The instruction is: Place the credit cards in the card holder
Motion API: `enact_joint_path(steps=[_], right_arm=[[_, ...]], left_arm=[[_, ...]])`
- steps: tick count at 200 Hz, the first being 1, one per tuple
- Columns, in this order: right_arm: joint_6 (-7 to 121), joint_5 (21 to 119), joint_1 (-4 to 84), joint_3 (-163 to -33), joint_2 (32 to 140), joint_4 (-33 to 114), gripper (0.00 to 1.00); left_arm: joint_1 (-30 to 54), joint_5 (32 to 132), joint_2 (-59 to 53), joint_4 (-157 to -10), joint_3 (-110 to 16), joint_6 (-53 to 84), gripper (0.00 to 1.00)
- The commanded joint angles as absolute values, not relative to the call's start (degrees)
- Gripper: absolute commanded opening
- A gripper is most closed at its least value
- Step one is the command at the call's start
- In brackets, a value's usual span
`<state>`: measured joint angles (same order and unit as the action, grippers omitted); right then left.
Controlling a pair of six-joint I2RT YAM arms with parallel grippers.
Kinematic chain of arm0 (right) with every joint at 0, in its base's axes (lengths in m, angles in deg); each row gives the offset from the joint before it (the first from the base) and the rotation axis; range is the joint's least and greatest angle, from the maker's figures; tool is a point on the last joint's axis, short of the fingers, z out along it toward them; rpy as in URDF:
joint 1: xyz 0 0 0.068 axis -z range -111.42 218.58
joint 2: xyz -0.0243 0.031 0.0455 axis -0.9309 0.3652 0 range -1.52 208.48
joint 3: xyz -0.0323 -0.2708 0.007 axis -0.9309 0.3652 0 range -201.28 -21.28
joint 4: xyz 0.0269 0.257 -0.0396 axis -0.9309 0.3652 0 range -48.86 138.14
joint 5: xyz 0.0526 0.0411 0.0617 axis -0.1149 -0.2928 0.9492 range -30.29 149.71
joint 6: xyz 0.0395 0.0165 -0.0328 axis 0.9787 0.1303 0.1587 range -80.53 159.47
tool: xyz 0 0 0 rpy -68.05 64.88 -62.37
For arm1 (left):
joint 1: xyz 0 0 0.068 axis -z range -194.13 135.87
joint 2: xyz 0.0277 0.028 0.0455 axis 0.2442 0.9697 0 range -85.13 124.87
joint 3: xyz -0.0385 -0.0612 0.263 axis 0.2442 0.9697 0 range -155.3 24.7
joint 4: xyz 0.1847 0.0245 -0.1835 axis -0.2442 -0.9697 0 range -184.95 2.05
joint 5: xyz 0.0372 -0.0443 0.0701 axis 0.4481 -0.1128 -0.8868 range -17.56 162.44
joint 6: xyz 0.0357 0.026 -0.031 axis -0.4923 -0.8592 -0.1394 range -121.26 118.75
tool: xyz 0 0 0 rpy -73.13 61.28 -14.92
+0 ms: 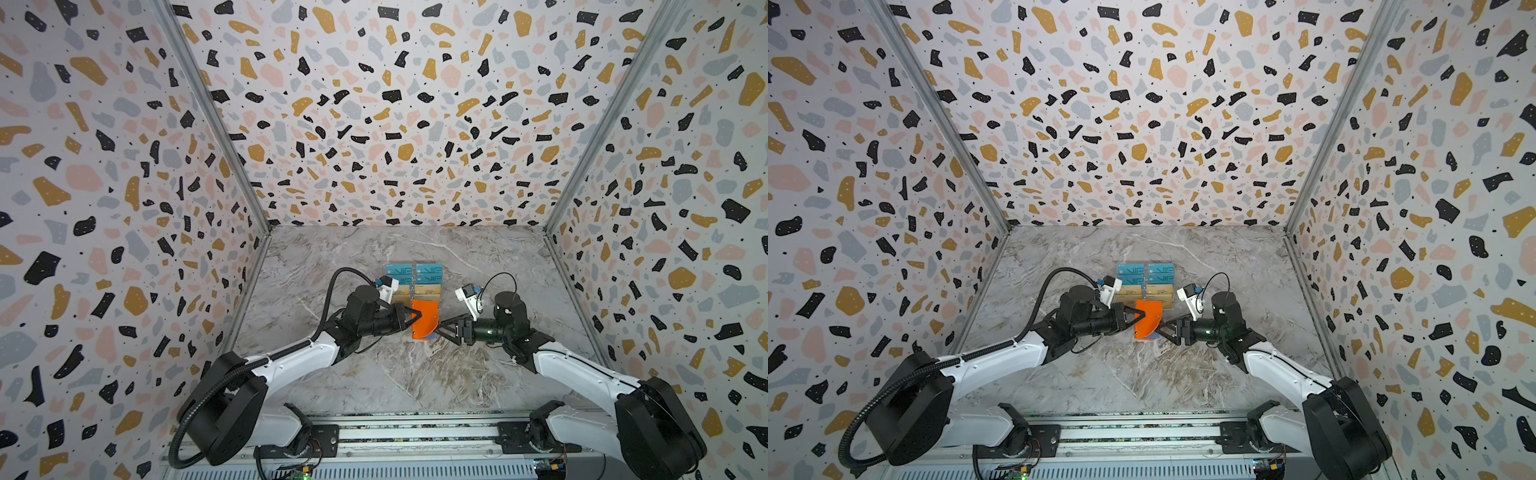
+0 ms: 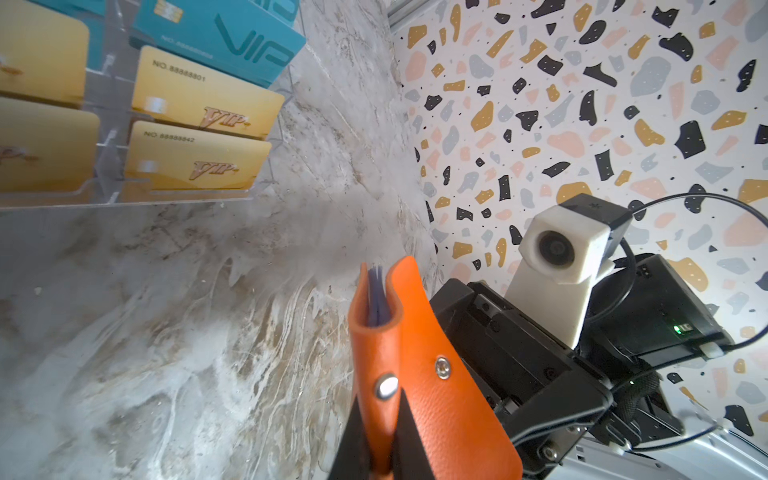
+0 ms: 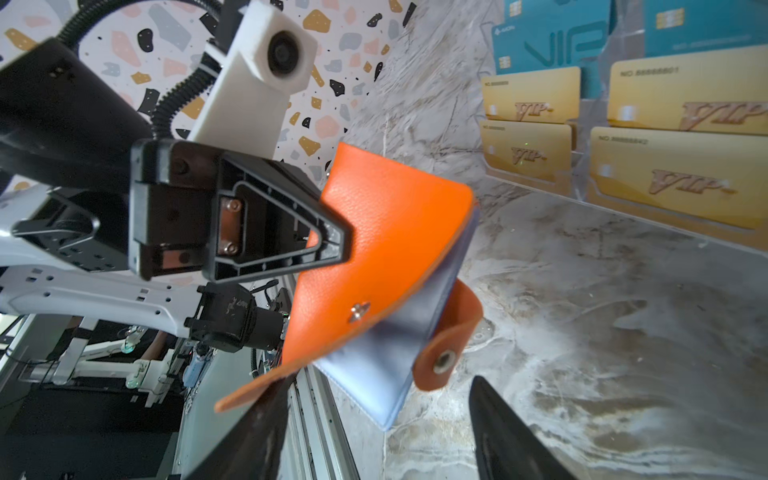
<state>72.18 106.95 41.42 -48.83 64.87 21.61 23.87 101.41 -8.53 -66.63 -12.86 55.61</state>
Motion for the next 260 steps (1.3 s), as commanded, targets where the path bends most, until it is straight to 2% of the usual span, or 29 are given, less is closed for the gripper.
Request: enact_joint_path(steps=[1,39,69,116,183,203,216,241,260], right_arm=[[72.8,110.2,41.4,-48.4,63.4,19.1,0.71],[74.1,110.4,42.1,-47.5,64.2,16.4,0.71],[79.1,115.2,43.4,-45.3,65.6,5.5,0.69],[87.9,120.9,43.3,-43.0,69.1,-10.7,0.56],[96.3,123.2,43.3,-41.7,71.8,-23.0,0.13],[95.7,122.5,43.3,-41.8,71.5,-21.7,0.08],[95.1,121.9,43.3,-42.0,71.5,-20.6,0.08],[93.3,121.0,43.3,-42.9,71.9,-17.5,0.06],[92.8,120.9,43.3,-43.4,72.9,-17.5,0.06]], left_arm=[[23.6,105.4,-9.7,-57.0,-10.8,59.5,0.0],[23.6,107.9,-10.9,-48.3,-8.0,64.2,0.0],[23.6,109.2,-11.7,-45.5,-6.7,65.5,0.0],[23.5,109.8,-11.8,-39.3,-4.6,68.8,0.0],[23.6,109.3,-11.9,-40.2,-4.9,68.8,0.0],[23.6,107.5,-12.8,-44.2,-6.2,67.9,0.18],[23.4,105.3,-13.8,-52.8,-8.8,64.7,0.31],[23.3,92.8,-15.8,-84.5,-21.4,52.0,0.43],[23.5,81.4,-15.5,-100.2,-30.3,47.3,0.51]])
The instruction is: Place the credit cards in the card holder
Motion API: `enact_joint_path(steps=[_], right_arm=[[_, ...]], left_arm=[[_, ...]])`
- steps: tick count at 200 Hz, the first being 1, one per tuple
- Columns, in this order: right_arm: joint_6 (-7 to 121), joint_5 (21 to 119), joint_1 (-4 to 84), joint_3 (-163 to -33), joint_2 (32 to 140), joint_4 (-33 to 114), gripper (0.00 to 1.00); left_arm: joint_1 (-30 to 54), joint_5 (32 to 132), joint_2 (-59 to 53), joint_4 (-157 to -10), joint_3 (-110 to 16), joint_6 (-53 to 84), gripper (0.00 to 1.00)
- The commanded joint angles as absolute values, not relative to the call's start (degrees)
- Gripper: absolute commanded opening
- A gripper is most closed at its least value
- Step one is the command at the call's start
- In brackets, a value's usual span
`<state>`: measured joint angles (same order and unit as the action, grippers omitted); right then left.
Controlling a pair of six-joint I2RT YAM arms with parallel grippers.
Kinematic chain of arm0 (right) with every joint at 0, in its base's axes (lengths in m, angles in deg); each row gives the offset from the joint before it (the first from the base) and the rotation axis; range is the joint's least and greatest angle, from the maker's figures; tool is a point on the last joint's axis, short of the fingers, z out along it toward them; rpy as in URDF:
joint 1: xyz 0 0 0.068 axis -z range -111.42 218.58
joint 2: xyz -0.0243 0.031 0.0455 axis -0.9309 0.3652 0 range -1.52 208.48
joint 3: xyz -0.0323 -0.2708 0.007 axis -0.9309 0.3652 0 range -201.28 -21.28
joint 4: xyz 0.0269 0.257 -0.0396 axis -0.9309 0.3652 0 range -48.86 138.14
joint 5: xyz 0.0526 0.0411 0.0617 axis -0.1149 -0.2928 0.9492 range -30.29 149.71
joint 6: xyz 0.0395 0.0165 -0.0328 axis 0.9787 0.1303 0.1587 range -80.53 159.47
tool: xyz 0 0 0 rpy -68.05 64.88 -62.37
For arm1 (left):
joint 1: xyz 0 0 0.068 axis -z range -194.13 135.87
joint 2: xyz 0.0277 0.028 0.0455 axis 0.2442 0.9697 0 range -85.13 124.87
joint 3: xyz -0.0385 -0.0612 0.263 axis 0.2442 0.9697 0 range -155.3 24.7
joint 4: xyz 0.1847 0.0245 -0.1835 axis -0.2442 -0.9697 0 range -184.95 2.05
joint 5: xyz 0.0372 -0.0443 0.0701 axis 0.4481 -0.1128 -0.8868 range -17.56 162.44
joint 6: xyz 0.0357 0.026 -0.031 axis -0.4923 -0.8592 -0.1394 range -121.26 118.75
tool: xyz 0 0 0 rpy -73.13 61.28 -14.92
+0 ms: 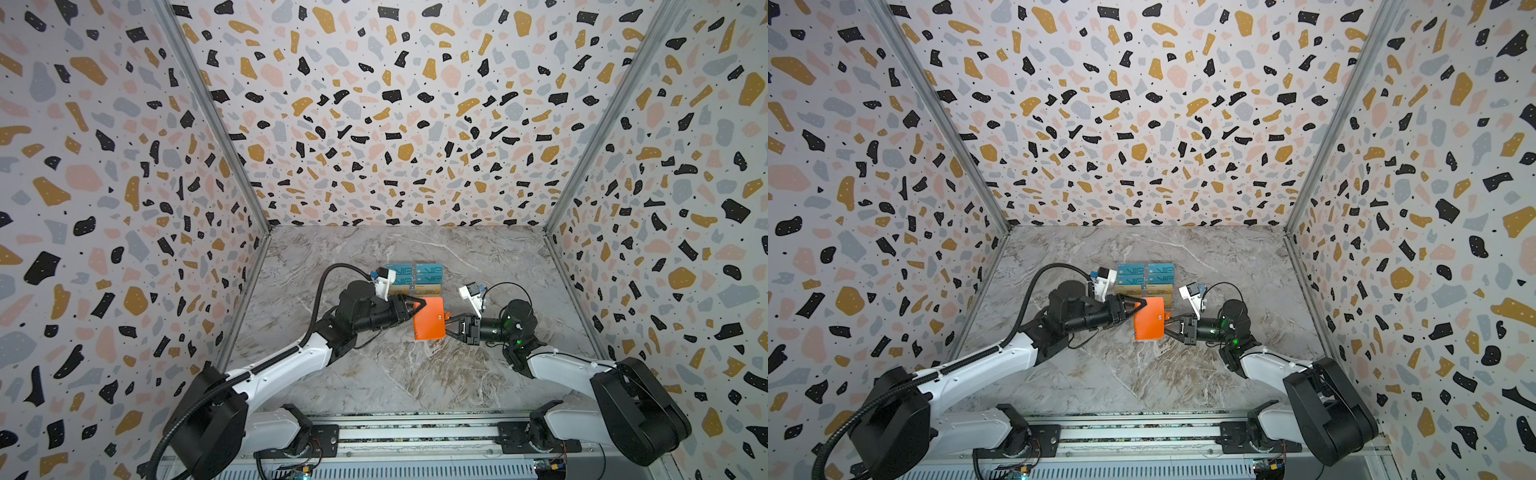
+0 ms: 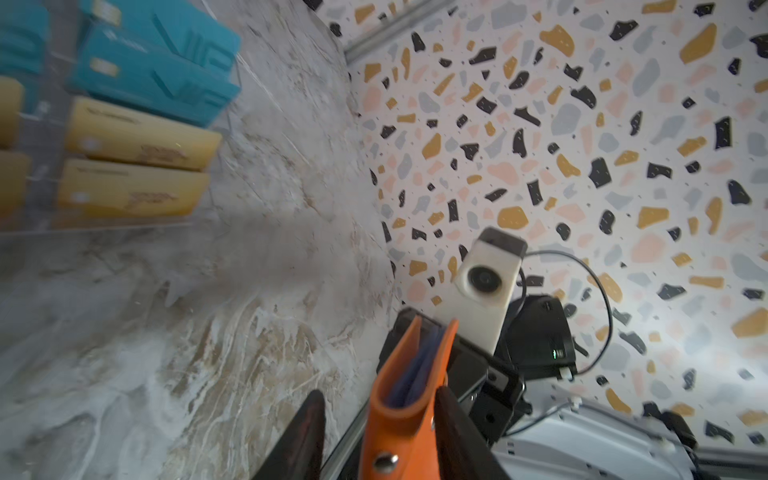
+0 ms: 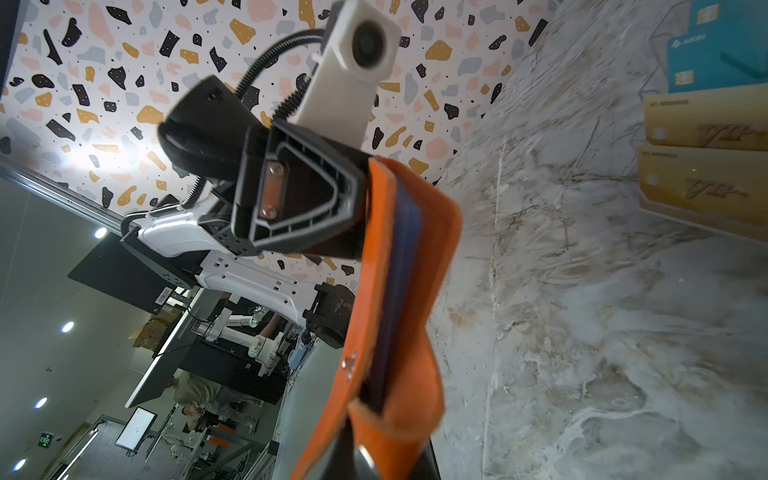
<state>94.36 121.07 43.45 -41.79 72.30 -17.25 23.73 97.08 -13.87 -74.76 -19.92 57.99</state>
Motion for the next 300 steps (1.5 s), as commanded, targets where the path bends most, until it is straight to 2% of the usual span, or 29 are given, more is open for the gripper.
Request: enact_joint_path(steps=[1,23,56,83,130,171,300], right_arm=[[92.8,120.9,43.3,-43.4,73.0,-17.5,0.06],[92.7,121.2,43.3,-44.3,75.4,-18.5,0.04],[91.9,120.2,43.1,-45.8,77.7,-17.7,0.03],[87.2,116.1,42.0,-48.0,77.1,-10.2,0.03],[80.8,107.1,39.0,-50.8,75.2,-0.7,0.02],[80.5,102.2,37.7,-51.0,76.5,-0.2,0.02],[78.1,100.2,36.5,-51.6,77.4,1.6,0.02]], left_arm=[[23.6,80.8,-15.4,-100.9,-30.7,47.3,0.51],[26.7,68.9,-13.2,-111.9,-39.5,46.0,0.52],[36.2,54.3,-5.2,-123.7,-52.3,45.2,0.53],[41.7,47.8,1.1,-127.4,-57.1,45.6,0.55],[43.6,46.9,7.6,-128.4,-61.6,44.8,0.58],[43.7,48.2,10.3,-130.0,-63.7,44.7,0.6],[43.7,49.9,14.8,-130.4,-62.2,44.8,0.62]])
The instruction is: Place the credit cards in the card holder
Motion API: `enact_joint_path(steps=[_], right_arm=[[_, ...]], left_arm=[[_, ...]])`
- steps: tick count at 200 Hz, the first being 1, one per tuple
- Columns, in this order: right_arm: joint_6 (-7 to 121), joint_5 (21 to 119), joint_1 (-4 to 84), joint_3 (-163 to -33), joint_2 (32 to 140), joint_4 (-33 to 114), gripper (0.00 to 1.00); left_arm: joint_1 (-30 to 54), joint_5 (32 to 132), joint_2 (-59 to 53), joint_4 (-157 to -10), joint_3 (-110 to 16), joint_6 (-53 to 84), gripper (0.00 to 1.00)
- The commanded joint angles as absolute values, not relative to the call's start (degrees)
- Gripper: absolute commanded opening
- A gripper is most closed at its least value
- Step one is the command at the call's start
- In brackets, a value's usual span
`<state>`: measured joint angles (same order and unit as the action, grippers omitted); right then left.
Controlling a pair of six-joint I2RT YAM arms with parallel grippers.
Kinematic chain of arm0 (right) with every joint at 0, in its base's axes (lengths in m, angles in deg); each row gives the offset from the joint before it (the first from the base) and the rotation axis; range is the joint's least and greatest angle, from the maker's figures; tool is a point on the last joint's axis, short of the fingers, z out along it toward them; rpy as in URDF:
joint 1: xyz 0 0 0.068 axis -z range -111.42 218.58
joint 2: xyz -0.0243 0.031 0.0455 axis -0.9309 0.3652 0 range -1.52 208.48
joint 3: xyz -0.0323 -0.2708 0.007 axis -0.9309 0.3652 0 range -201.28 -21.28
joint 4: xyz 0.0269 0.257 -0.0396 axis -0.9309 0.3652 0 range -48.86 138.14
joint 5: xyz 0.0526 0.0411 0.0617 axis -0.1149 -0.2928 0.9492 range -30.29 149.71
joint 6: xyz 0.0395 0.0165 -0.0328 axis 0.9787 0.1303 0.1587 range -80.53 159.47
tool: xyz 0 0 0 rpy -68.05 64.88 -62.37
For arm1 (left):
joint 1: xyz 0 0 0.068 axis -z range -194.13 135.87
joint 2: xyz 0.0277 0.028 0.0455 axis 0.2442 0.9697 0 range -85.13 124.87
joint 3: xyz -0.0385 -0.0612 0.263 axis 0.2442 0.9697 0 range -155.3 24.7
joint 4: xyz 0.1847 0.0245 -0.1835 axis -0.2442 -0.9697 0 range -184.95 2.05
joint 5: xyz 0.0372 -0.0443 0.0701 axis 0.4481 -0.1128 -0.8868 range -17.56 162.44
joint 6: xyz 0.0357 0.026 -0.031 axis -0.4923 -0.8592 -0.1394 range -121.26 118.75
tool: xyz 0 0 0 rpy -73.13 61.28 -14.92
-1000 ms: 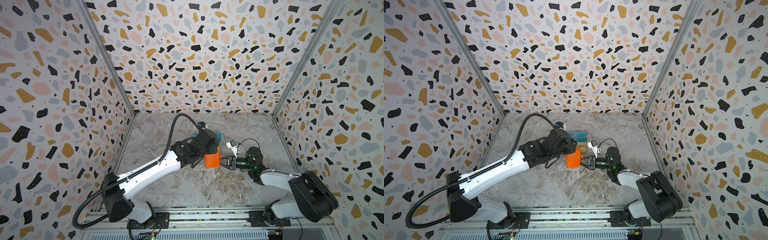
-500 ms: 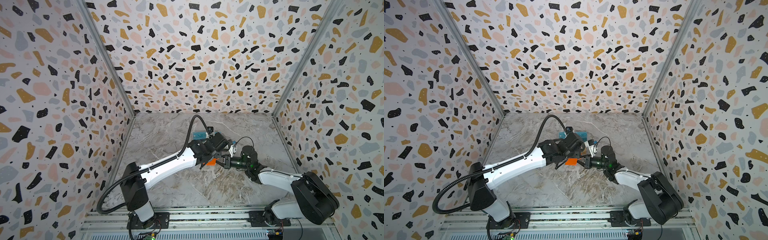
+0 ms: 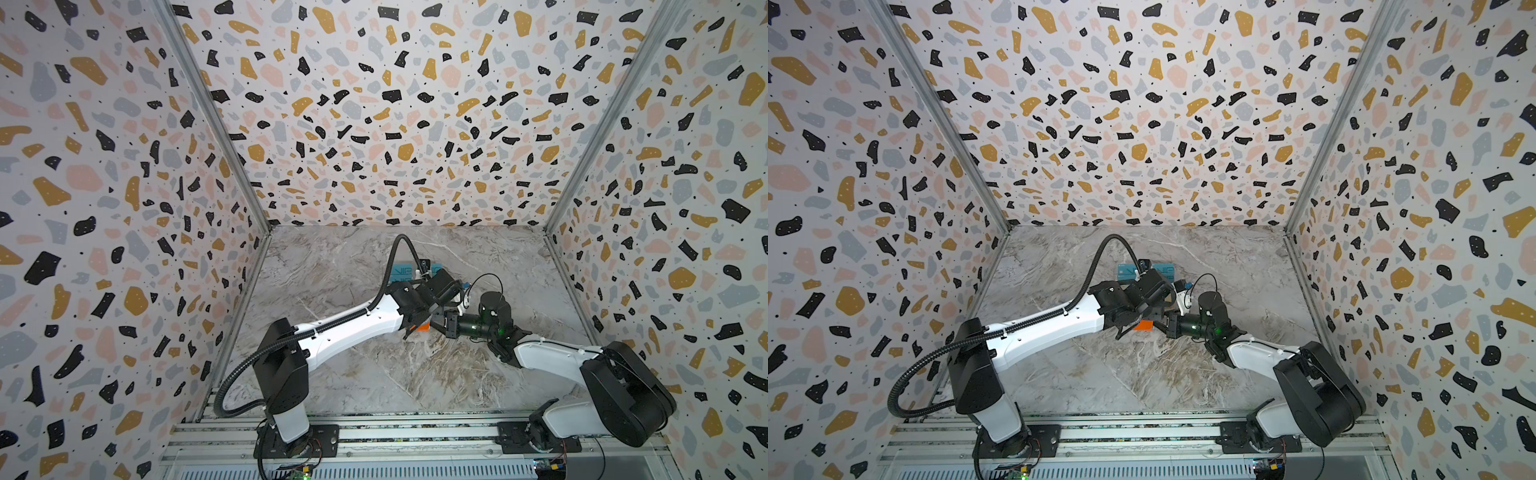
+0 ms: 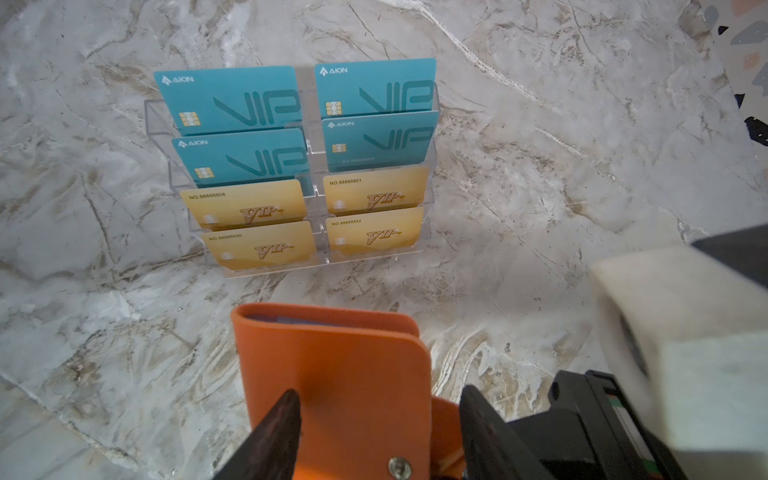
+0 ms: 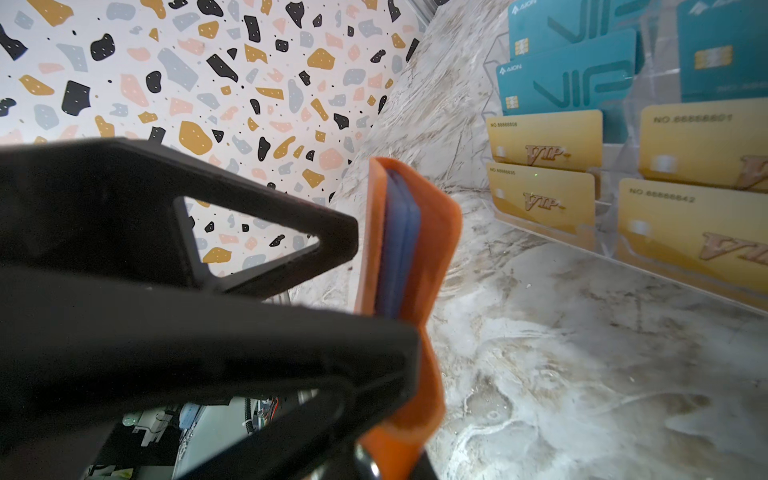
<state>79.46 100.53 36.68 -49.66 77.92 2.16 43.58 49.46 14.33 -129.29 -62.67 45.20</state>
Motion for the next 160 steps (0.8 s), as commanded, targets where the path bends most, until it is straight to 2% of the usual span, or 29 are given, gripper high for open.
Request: enact_joint_path(steps=[1,160], right_arm=[[78.1,100.2,36.5,-51.6,77.4,1.6,0.02],[78.1,99.2,36.7,-51.0,77.6,2.2,0.02]], left_arm=[[43.7,49.8,14.8,-130.4,-62.2,44.7,0.62],[42.0,49.9,10.5,-131.5,-57.7,45.1,0.55]])
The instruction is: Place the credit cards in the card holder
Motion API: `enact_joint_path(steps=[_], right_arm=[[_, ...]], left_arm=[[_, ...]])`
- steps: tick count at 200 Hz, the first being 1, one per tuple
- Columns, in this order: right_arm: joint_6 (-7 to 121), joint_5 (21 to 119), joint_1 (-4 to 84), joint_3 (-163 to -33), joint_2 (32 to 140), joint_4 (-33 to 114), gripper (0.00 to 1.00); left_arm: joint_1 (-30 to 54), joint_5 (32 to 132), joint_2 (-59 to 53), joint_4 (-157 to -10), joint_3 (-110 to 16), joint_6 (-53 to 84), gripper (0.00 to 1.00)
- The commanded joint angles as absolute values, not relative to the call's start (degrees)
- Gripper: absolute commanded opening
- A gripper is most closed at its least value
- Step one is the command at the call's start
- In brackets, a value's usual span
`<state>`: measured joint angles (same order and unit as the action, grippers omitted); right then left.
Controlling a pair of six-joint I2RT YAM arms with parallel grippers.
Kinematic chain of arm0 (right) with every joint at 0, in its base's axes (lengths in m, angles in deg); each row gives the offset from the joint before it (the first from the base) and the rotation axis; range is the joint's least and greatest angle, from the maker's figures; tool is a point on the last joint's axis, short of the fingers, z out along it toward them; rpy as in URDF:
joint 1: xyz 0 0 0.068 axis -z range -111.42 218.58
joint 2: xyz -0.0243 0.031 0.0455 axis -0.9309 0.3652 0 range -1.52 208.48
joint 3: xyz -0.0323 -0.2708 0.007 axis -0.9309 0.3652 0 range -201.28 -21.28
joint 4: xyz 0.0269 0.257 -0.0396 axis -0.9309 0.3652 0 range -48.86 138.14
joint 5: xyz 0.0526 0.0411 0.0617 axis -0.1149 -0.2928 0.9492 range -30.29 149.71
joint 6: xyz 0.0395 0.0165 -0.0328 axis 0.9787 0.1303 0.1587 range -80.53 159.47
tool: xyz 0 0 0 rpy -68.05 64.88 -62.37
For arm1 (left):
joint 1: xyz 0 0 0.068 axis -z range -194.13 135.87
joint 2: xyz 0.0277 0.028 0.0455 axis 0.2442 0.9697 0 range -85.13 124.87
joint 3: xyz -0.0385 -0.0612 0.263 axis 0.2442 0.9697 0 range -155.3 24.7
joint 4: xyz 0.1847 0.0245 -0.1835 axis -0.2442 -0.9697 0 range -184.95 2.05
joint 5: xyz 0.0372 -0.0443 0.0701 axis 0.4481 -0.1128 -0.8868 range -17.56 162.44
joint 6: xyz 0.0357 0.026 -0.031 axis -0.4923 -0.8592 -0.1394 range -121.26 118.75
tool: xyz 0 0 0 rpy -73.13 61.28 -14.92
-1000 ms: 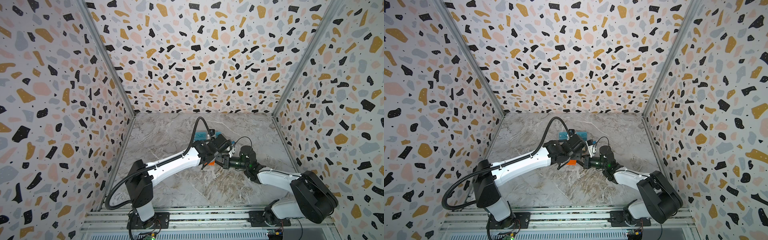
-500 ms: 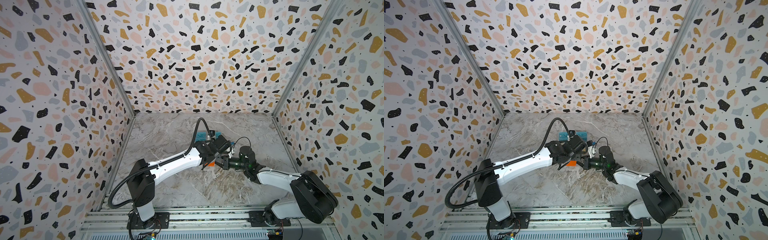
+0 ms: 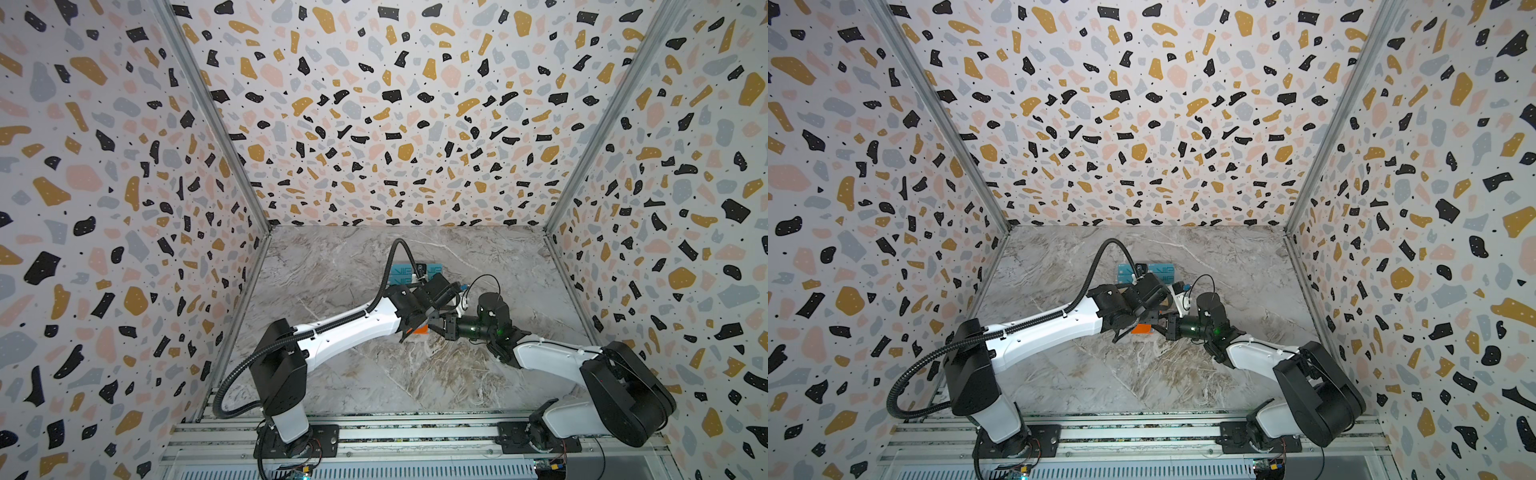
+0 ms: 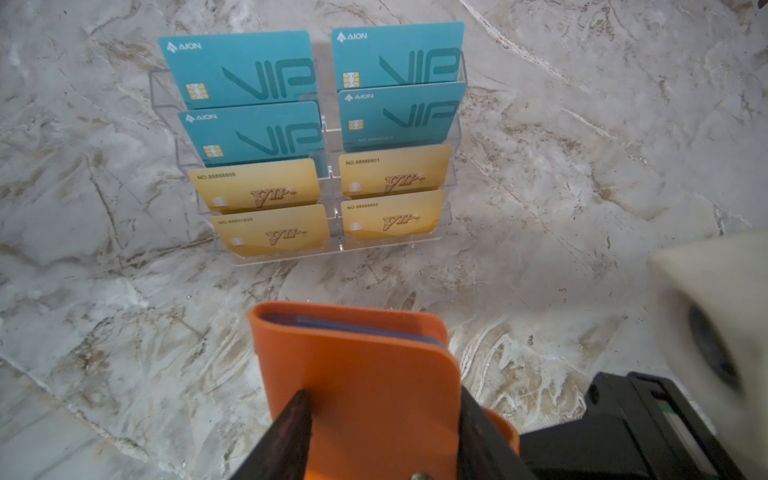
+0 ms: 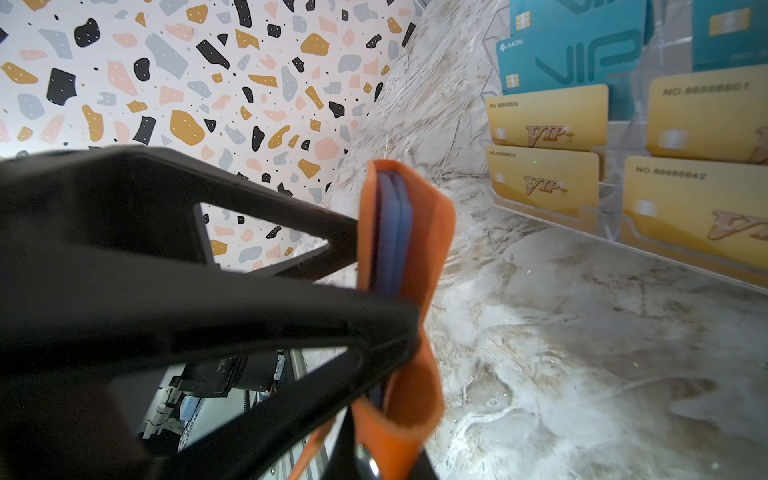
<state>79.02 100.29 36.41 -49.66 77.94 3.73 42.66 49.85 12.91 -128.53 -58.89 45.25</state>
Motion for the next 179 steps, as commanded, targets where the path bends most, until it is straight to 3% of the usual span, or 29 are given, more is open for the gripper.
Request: enact_joint_path(steps=[1,69,141,179], right_arm=[[78.1,99.2,36.7,-51.0,77.6,2.1,0.02],[78.7,99.9,36.9,-51.3,79.8,0.9,0.01],[78.5,99.9,37.3,-51.0,80.3,1.5,0.0],[78.1,100.0,37.4,-51.5,80.0,2.6,0.0]], left_arm=[[42.0,49.9,10.4,-131.6,-57.8,45.0,0.55],[40.3,53.3,6.7,-130.0,-55.1,44.0,0.53],[38.9,54.8,5.4,-133.0,-54.1,40.5,0.29],[37.8,58.9,3.5,-129.1,-51.1,40.2,0.09]])
